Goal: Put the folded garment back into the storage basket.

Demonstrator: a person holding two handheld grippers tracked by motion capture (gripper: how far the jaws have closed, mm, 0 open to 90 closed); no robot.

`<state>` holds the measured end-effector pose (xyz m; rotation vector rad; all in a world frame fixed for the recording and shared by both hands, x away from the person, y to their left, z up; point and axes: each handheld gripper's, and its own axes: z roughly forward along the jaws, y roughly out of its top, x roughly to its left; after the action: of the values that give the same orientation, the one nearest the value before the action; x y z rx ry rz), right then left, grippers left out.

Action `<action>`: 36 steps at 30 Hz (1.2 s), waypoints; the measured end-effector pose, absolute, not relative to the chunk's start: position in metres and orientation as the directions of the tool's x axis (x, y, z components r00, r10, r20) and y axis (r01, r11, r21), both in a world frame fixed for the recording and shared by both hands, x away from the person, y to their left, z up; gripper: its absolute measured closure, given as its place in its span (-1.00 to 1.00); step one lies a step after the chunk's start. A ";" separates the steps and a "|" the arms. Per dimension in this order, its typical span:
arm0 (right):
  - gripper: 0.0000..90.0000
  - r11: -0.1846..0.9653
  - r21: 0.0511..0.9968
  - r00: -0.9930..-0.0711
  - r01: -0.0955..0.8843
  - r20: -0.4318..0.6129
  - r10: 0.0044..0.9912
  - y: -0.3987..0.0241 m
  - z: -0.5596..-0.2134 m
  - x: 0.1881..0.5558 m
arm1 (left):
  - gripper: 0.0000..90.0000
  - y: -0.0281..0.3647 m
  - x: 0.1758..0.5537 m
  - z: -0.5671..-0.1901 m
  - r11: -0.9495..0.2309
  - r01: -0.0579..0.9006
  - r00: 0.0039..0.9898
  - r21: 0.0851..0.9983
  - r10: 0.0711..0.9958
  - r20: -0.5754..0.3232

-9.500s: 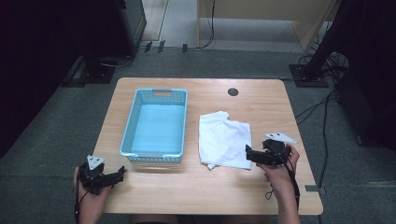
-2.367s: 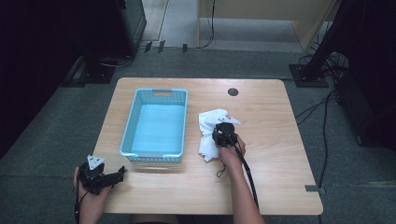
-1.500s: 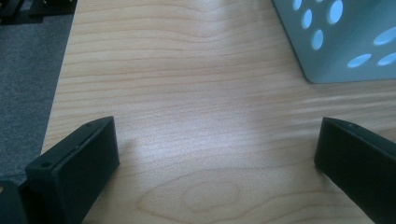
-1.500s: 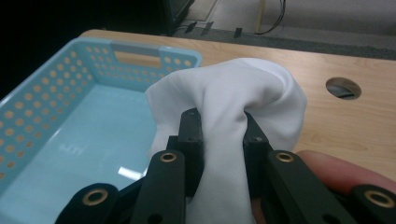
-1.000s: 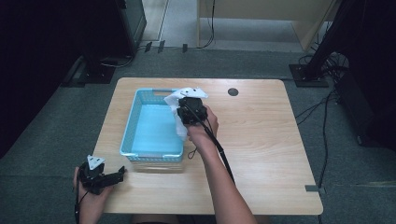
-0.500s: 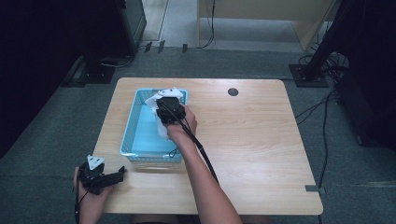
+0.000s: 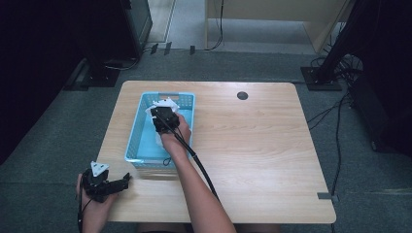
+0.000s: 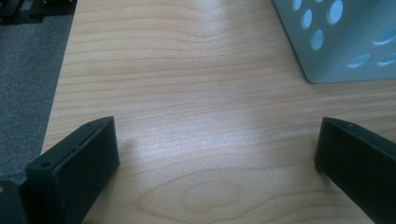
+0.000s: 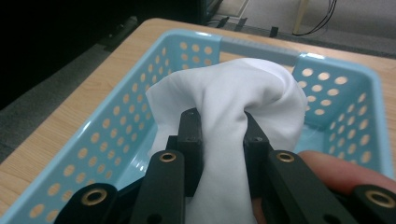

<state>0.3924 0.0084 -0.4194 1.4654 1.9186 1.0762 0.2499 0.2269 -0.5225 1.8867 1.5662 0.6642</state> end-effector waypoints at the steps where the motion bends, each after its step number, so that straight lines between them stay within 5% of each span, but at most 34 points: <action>1: 0.68 0.118 0.817 -0.305 0.565 0.074 0.949 0.010 -0.423 0.394 | -1.00 0.227 0.250 -0.523 -0.131 0.688 0.182 0.714 0.983 0.006; 36: 0.61 0.175 0.708 -0.249 0.684 0.001 0.968 0.032 -0.484 0.424 | -1.00 0.226 0.250 -0.523 -0.135 0.686 0.190 0.715 0.982 0.003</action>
<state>0.4240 0.0317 -0.4844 1.5531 2.0032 0.8326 0.2498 0.2264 -0.5226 1.8905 1.5570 0.6587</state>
